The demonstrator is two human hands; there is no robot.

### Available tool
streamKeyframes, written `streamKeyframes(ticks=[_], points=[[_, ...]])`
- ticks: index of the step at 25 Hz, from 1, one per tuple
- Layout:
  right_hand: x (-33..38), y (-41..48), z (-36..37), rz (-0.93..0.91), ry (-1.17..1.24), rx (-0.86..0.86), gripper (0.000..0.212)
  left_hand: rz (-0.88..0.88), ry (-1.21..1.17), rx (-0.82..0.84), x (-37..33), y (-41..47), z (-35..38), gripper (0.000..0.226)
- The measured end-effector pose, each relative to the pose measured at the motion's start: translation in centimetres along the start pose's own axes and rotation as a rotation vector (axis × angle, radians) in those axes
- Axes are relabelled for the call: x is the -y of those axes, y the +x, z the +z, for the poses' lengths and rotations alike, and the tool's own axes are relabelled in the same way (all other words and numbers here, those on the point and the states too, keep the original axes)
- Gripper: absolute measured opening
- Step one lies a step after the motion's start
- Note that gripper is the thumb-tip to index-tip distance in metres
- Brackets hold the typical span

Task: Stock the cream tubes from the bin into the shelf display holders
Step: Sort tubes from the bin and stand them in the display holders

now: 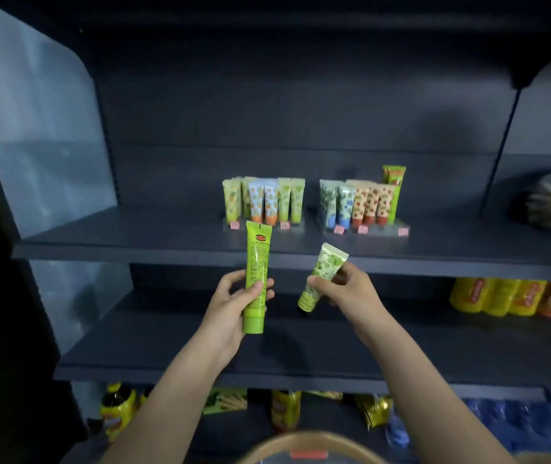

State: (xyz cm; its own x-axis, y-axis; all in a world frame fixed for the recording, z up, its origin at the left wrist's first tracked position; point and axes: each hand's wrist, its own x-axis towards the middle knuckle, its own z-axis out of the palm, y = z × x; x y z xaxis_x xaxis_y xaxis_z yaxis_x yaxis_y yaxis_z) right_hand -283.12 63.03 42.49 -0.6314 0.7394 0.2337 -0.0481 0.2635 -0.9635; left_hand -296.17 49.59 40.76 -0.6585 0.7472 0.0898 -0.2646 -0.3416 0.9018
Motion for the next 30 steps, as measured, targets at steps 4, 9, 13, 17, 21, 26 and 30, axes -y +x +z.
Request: streamKeyframes(ticks=[4, 9, 13, 17, 21, 26, 30], points=[[1.7, 5.2, -1.6, -0.1, -0.138, 0.016, 0.031, 0.099, 0.064, -0.01, -2.1, 3.6, 1.0, 0.024], [2.3, 10.7, -1.6, -0.135, -0.264, 0.01, 0.04, 0.153, 0.109, -0.022, -3.5, 8.1, 0.8, 0.029], [2.5, 15.9, -0.5, -0.139, -0.299, -0.077, 0.029, 0.201, 0.109, -0.002, -4.0, 12.8, 0.6, 0.032], [2.6, 21.4, 1.1, -0.147, -0.339, -0.24, 0.035, 0.228, 0.145, 0.072, -4.3, 17.5, -0.5, 0.034], [1.7, 26.2, 2.7, -0.165, -0.453, -0.311, 0.034, 0.235, 0.121, 0.138, -4.6, 21.1, -1.7, 0.036], [-0.2, 28.0, 3.9, -0.153, -0.536, -0.308, 0.036, 0.237, 0.18, 0.186, -4.3, 23.0, -2.8, 0.037], [-1.3, 27.8, 4.3, -0.098, -0.575, -0.254, 0.036, 0.243, 0.178, 0.187, -4.2, 23.2, -3.1, 0.038]])
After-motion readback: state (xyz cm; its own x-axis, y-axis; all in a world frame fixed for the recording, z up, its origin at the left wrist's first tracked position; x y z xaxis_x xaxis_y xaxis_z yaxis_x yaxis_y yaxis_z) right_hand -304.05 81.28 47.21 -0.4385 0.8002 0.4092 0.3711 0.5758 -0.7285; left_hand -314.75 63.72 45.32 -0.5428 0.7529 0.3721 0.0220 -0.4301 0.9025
